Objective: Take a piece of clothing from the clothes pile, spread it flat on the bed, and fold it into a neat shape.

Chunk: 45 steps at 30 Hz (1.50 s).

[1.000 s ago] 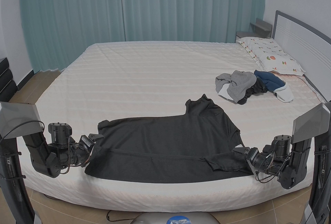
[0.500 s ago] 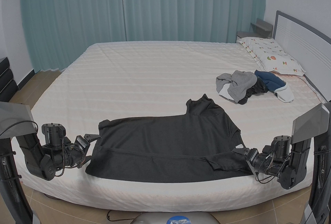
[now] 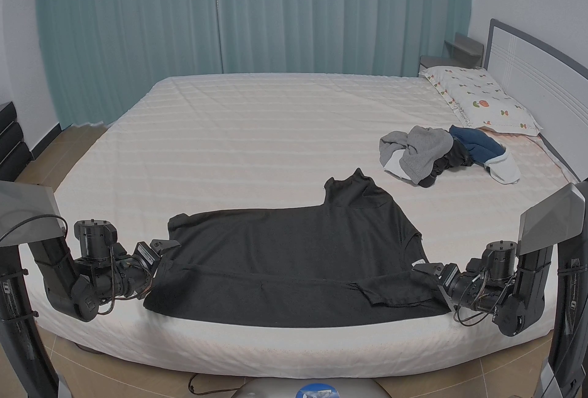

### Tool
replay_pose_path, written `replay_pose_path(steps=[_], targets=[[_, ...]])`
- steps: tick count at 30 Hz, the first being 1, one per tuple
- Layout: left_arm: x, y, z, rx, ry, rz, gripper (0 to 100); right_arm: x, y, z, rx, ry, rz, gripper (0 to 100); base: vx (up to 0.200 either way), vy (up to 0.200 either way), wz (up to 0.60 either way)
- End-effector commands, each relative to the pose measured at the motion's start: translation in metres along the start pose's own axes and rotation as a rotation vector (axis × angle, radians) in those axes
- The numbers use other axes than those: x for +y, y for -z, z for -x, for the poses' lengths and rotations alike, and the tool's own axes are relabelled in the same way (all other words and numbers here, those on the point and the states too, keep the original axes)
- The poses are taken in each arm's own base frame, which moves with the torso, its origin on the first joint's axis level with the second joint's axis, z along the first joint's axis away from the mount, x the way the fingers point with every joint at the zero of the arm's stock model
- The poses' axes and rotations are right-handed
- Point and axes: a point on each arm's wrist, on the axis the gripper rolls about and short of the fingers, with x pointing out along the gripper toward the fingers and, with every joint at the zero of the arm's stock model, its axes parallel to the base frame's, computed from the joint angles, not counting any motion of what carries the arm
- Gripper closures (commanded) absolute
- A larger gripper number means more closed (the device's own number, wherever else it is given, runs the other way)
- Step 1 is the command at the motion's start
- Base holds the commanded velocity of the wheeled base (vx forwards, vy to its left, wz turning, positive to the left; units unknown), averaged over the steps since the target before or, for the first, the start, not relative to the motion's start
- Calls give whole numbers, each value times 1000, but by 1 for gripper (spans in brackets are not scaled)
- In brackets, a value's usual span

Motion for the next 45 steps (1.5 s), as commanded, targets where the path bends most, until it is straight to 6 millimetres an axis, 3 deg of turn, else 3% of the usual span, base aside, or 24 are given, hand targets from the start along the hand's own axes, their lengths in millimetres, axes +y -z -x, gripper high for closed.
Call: replay_pose_path(steps=[1, 15, 28, 33, 39, 40, 45], targets=[[0, 0, 1, -2, 0, 0, 0, 1, 0, 0, -4, -6, 3, 0, 0, 0, 0], [-2, -5, 2, -19, 10, 2, 0, 1, 0, 0, -4, -6, 2, 0, 43, 0, 0], [-17, -24, -1, -87, 72, -25, 0, 1, 0, 0, -4, -8, 0, 0, 0, 0, 0], [-26, -41, -14, -136, 107, -90, 0, 1, 0, 0, -4, -8, 2, 0, 0, 0, 0], [-26, -56, -47, -126, 81, -198, 0, 1, 0, 0, -4, -9, 2, 0, 0, 0, 0], [-22, -63, -62, -128, 73, -211, 0, 2, -1, -1, -7, -12, 4, 0, 0, 0, 0], [-5, -77, -85, -141, 29, -333, 0, 2, -1, -2, -7, -12, 2, 0, 0, 0, 0]])
